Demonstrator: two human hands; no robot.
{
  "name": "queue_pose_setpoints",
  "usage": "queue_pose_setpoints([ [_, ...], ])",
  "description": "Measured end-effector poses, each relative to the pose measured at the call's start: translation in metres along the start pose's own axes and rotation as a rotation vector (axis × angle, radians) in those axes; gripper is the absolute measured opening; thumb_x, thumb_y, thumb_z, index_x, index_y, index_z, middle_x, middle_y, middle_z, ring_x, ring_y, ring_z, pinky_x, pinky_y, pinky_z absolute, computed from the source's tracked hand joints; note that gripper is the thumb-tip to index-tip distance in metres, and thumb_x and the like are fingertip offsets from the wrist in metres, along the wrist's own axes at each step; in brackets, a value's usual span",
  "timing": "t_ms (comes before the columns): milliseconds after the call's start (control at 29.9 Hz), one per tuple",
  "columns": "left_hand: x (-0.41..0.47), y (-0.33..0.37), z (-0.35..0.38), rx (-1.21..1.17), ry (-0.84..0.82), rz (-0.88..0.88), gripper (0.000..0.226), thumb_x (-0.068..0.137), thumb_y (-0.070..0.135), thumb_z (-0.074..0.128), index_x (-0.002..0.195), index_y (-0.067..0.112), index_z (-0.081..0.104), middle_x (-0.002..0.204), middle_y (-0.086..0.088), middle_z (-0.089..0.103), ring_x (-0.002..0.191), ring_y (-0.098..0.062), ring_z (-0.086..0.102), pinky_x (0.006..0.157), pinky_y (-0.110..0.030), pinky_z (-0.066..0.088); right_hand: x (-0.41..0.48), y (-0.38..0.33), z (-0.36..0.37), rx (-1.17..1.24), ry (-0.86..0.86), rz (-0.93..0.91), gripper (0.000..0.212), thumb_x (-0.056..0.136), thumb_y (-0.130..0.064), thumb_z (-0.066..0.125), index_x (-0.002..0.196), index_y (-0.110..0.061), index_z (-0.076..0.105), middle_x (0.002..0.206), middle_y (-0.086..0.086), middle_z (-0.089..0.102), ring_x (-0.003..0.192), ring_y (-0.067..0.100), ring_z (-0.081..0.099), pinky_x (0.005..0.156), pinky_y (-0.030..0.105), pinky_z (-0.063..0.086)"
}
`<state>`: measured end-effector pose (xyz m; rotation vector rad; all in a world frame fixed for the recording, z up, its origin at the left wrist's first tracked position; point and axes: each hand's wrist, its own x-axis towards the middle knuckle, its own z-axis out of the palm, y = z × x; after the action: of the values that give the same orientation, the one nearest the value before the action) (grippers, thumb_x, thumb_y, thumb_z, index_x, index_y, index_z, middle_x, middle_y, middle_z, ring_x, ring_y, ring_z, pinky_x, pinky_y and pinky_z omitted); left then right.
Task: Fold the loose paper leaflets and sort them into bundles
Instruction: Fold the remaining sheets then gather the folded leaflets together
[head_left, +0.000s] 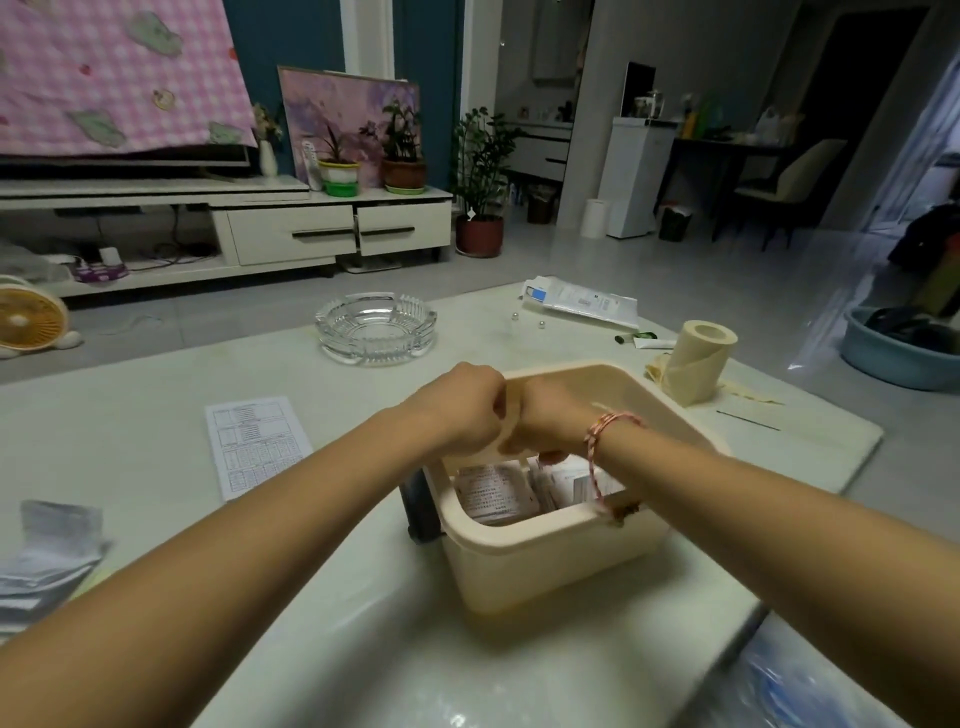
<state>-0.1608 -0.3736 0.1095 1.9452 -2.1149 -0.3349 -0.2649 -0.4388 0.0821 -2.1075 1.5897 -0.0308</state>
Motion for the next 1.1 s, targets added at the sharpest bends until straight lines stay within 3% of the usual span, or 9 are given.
queue_pose_setpoints([
  [100, -0.009, 0.0, -0.01, -0.033, 0.081, -0.002, 0.026, 0.088, 0.005, 0.046, 0.107, 0.012, 0.063, 0.114, -0.008, 0.061, 0.1, -0.023, 0.058, 0.081, -0.029, 0.047, -0.034, -0.007, -0.035, 0.209, -0.002, -0.003, 0.016, 0.086, -0.015, 0.066, 0.089, -0.001, 0.057, 0.074, 0.008, 0.057, 0.053, 0.014, 0.054, 0.042, 0.018, 0.048],
  [301, -0.052, 0.008, -0.038, -0.036, 0.132, 0.012, 0.026, 0.094, 0.012, 0.045, 0.114, 0.008, 0.062, 0.118, -0.009, 0.062, 0.106, -0.023, 0.057, 0.084, -0.028, 0.044, -0.091, -0.015, -0.069, 0.709, -0.173, -0.025, 0.032, 0.096, -0.036, 0.048, 0.101, -0.007, 0.059, 0.088, 0.007, 0.063, 0.071, 0.016, 0.062, 0.065, 0.027, 0.054],
  [402, -0.075, 0.009, -0.056, -0.056, 0.121, 0.014, 0.026, 0.095, 0.014, 0.046, 0.113, 0.009, 0.063, 0.117, -0.008, 0.064, 0.105, -0.021, 0.058, 0.088, -0.028, 0.047, -0.112, -0.019, -0.073, 0.868, -0.222, -0.035, 0.033, 0.096, -0.037, 0.046, 0.102, -0.008, 0.06, 0.09, 0.008, 0.066, 0.074, 0.018, 0.065, 0.065, 0.028, 0.055],
  [536, -0.154, -0.008, -0.084, -0.055, 0.154, -0.048, 0.022, 0.094, 0.023, 0.051, 0.11, 0.015, 0.064, 0.111, 0.001, 0.065, 0.098, -0.012, 0.058, 0.081, -0.02, 0.044, -0.154, -0.057, -0.053, 0.69, -0.203, -0.179, 0.03, 0.097, -0.031, 0.046, 0.106, -0.007, 0.061, 0.091, 0.007, 0.068, 0.074, 0.016, 0.064, 0.067, 0.026, 0.053],
  [703, -0.264, -0.052, -0.094, -0.104, 0.196, -0.245, 0.022, 0.093, 0.033, 0.051, 0.111, 0.024, 0.061, 0.104, 0.012, 0.059, 0.096, -0.005, 0.057, 0.079, -0.016, 0.044, -0.186, -0.138, 0.022, 0.475, -0.439, -0.4, 0.022, 0.094, -0.022, 0.053, 0.105, -0.005, 0.062, 0.093, 0.009, 0.067, 0.076, 0.018, 0.063, 0.064, 0.025, 0.053],
  [803, -0.316, -0.08, -0.083, -0.185, 0.368, -0.372, 0.014, 0.093, 0.029, 0.052, 0.104, 0.027, 0.061, 0.098, 0.015, 0.061, 0.092, 0.001, 0.057, 0.077, -0.013, 0.043, -0.19, -0.194, 0.08, 0.241, -0.473, -0.541, 0.022, 0.092, -0.02, 0.057, 0.107, -0.005, 0.062, 0.091, 0.007, 0.063, 0.076, 0.016, 0.059, 0.065, 0.023, 0.051],
  [904, -0.366, -0.1, -0.064, -0.288, 0.626, -0.51, 0.011, 0.092, 0.02, 0.054, 0.094, 0.027, 0.062, 0.091, 0.015, 0.063, 0.086, 0.003, 0.057, 0.07, -0.007, 0.04, -0.202, -0.239, 0.143, -0.05, -0.459, -0.694, 0.045, 0.088, -0.025, 0.063, 0.124, 0.0, 0.053, 0.1, 0.01, 0.059, 0.084, 0.019, 0.051, 0.056, 0.019, 0.039],
  [971, -0.389, -0.103, -0.046, -0.359, 0.747, -0.557, 0.015, 0.091, 0.014, 0.055, 0.088, 0.027, 0.062, 0.088, 0.016, 0.064, 0.081, 0.006, 0.058, 0.066, -0.003, 0.039, -0.205, -0.248, 0.178, -0.154, -0.36, -0.705, 0.051, 0.088, -0.033, 0.06, 0.127, -0.001, 0.048, 0.122, 0.014, 0.057, 0.1, 0.025, 0.054, 0.066, 0.025, 0.04],
  [1105, -0.408, -0.1, -0.007, -0.539, 0.798, -0.6, 0.022, 0.088, 0.006, 0.058, 0.082, 0.026, 0.064, 0.083, 0.014, 0.068, 0.078, 0.009, 0.059, 0.064, -0.005, 0.041, -0.191, -0.247, 0.221, -0.215, -0.278, -0.495, 0.074, 0.076, -0.047, 0.069, 0.13, -0.005, 0.04, 0.13, 0.015, 0.049, 0.117, 0.031, 0.049, 0.094, 0.035, 0.043],
])
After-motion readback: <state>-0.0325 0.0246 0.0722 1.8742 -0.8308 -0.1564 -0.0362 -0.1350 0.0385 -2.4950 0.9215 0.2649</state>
